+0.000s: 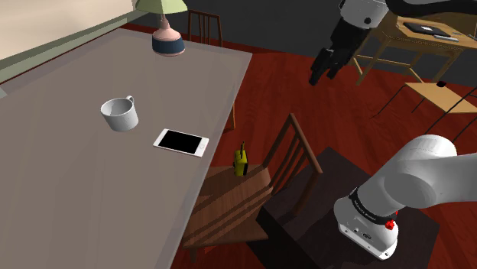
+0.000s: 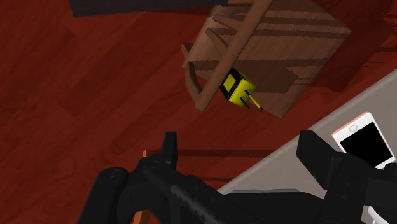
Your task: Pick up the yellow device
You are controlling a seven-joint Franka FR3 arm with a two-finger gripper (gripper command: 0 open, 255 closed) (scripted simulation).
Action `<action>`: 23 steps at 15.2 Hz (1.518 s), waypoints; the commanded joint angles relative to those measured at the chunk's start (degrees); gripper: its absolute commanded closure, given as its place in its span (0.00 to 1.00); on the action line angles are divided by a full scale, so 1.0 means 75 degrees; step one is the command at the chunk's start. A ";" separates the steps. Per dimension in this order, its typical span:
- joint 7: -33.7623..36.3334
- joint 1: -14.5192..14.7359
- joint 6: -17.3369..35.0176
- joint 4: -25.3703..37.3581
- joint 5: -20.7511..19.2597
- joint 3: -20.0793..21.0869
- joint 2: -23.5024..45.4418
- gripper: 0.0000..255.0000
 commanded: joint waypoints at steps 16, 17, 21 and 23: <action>0.1515 -0.0069 0.3783 -0.1141 0.0383 0.1133 0.2995 0.00; 0.1629 -0.0086 0.4031 -0.1130 0.0371 0.1205 0.3278 0.00; 0.2137 -0.0167 0.4980 -0.0979 0.0219 0.1469 0.4485 0.00; 0.2429 -0.0213 0.5418 -0.0839 0.0068 0.1580 0.5123 0.00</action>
